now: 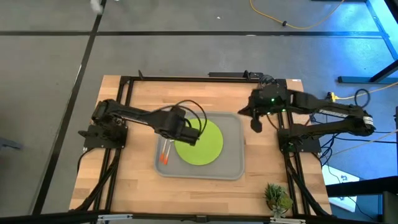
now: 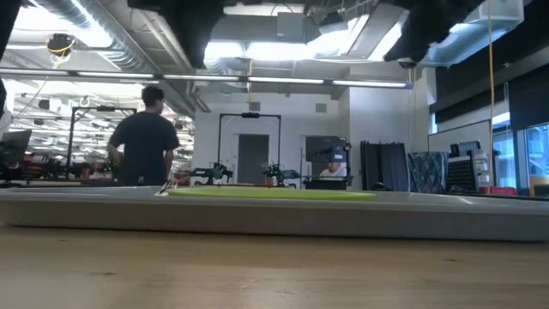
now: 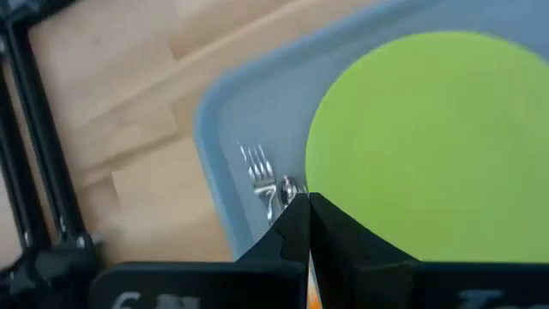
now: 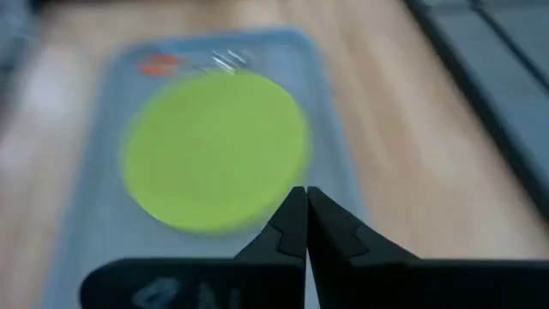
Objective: Pick and place plate/cup/fork/spoon on tray
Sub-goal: Put the blue glass on the gray serving tray to the top right of the green plate
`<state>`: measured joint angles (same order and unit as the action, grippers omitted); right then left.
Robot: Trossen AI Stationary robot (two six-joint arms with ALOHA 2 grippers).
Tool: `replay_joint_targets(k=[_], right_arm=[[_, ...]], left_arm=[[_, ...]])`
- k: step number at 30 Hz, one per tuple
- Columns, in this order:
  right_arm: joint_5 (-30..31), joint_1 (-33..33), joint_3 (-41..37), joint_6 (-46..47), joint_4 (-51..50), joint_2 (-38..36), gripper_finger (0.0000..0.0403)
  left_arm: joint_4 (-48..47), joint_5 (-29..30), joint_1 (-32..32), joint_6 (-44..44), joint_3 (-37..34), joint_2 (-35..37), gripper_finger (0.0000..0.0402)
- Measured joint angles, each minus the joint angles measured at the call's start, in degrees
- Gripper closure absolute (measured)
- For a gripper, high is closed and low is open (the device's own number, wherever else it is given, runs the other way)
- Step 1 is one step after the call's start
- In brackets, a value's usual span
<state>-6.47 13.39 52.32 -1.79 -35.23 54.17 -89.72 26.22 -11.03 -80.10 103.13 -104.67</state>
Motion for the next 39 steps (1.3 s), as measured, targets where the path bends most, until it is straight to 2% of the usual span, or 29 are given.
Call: replay_joint_targets(k=[3, 7, 10, 15, 20, 25, 30, 39], right_arm=[[8.0, 0.0, 7.4, 2.4, -13.5, 1.1, 0.0397], [18.2, 0.4, 16.7, 13.6, -28.7, 3.9, 0.0397], [22.1, 2.2, 21.7, 18.1, -35.3, 5.7, 0.0397], [19.8, 7.4, 25.0, 19.4, -40.7, 9.1, 0.038], [18.8, 14.1, 25.0, 17.9, -44.8, 14.4, 0.0328], [18.3, 22.2, 25.0, 17.7, -44.3, 21.1, 0.0282], [15.3, 29.3, 25.0, 12.1, -41.5, 27.2, 0.0275], [15.4, 37.4, 25.0, 5.8, -37.5, 35.7, 0.0274]], left_arm=[[0.8, 2.7, 0.5, 2.0, 0.0, 2.0, 0.0401], [0.8, 6.1, 1.1, 5.5, 0.1, 4.9, 0.0401], [0.6, 8.8, 1.5, 6.9, 0.0, 6.3, 0.0401], [0.6, 10.8, 1.8, 10.2, 0.0, 7.6, 0.0401], [0.6, 10.8, 2.3, 13.4, 0.0, 7.4, 0.0401], [0.6, 10.8, 3.6, 16.6, 0.0, 7.5, 0.0401], [0.8, 10.8, 5.5, 21.5, 0.0, 8.5, 0.0401], [1.1, 8.7, 10.2, 23.9, 0.0, 8.9, 0.0401]])
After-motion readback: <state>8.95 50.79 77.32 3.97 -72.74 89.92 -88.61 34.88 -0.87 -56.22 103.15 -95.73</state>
